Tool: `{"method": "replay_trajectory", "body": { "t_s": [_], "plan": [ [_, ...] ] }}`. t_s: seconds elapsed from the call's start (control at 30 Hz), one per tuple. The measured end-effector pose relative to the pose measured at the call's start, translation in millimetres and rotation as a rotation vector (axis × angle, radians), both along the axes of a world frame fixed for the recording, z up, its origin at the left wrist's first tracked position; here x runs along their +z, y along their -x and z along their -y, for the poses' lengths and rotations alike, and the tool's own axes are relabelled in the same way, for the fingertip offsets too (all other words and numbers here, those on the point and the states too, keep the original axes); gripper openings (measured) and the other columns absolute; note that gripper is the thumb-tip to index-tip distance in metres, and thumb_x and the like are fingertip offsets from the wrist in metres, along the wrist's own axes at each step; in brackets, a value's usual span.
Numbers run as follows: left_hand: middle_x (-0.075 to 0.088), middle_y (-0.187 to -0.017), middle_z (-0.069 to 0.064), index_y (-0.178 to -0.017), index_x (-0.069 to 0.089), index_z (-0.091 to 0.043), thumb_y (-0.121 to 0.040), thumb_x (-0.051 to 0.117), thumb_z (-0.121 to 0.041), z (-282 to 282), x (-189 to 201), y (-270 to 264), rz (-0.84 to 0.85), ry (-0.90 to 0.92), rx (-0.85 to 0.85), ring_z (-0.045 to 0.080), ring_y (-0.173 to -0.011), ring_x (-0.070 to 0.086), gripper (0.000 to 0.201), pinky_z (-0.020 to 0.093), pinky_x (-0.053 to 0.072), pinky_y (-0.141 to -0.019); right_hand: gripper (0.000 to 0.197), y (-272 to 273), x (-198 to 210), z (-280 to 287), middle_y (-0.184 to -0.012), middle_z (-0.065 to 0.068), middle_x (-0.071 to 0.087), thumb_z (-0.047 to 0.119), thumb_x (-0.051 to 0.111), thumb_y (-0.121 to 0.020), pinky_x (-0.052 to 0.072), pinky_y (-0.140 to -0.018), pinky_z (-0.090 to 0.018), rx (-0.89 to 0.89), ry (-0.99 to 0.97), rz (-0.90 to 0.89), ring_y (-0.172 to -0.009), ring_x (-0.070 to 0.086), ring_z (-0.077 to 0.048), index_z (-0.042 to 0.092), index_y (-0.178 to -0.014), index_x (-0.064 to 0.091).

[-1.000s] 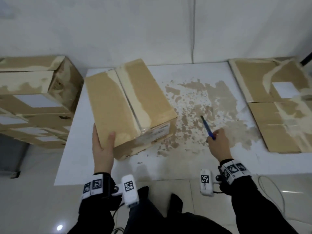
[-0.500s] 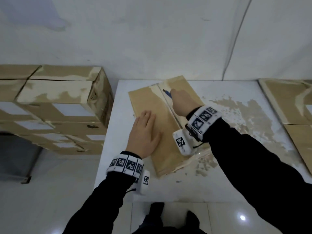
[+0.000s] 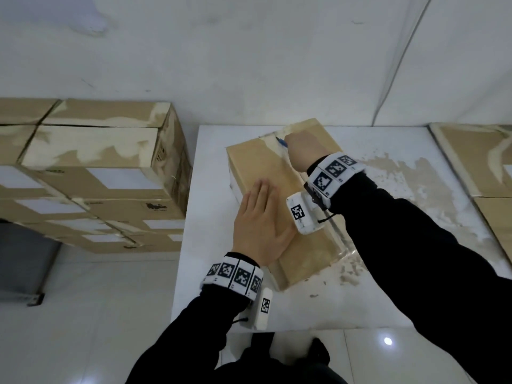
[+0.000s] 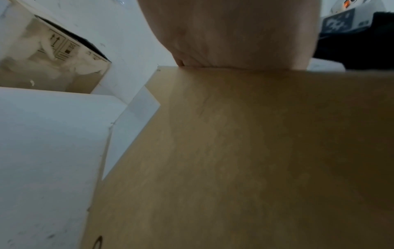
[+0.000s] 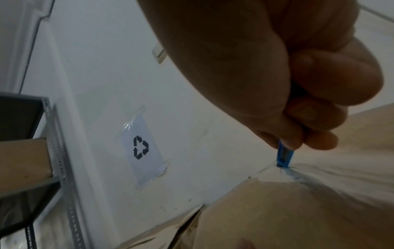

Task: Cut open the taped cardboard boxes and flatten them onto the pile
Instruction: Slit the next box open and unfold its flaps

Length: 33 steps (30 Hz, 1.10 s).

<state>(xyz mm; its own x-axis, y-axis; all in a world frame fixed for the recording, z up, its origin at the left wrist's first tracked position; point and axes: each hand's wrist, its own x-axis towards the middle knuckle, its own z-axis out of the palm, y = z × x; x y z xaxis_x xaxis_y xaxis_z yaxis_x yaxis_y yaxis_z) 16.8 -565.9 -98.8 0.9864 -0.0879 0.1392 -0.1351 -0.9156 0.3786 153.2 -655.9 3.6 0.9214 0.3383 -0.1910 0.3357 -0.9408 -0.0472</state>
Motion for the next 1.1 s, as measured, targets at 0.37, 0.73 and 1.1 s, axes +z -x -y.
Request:
{"method": "replay_trajectory", "body": {
  "t_s": [0.37, 0.73, 1.1],
  "plan": [
    [0.02, -0.158, 0.009, -0.149, 0.029, -0.011, -0.086, 0.015, -0.066, 3.5, -0.1, -0.5, 0.0, 0.015, 0.041, 0.021, -0.148, 0.011, 0.085, 0.037, 0.01, -0.121, 0.028, 22.1, -7.1, 15.7, -0.112, -0.022, 0.058, -0.003, 0.032, -0.095, 0.032, -0.07, -0.03, -0.055, -0.115, -0.035, -0.101, 0.054, -0.034, -0.002, -0.118, 0.048],
    [0.013, -0.16, 0.005, -0.151, 0.022, -0.013, -0.079, 0.013, -0.062, 3.6, 3.8, -1.5, -0.031, -0.019, 0.056, 0.018, -0.148, 0.005, 0.088, 0.031, 0.001, -0.119, 0.03, 62.2, -21.2, 41.4, -0.103, -0.022, 0.06, 0.001, 0.031, -0.097, 0.037, -0.066, -0.035, -0.099, -0.171, -0.026, -0.091, 0.057, -0.036, 0.0, -0.123, 0.046],
    [0.006, -0.161, 0.002, -0.153, 0.013, -0.017, -0.075, 0.01, -0.063, 4.6, 3.8, -2.3, -0.07, -0.054, 0.058, 0.013, -0.148, -0.003, 0.091, 0.027, -0.009, -0.115, 0.035, 135.8, -21.8, 86.7, -0.074, -0.004, 0.043, 0.002, 0.033, -0.095, 0.029, -0.055, -0.03, -0.148, -0.185, -0.065, -0.063, 0.043, -0.022, 0.006, -0.128, 0.042]
  ]
}}
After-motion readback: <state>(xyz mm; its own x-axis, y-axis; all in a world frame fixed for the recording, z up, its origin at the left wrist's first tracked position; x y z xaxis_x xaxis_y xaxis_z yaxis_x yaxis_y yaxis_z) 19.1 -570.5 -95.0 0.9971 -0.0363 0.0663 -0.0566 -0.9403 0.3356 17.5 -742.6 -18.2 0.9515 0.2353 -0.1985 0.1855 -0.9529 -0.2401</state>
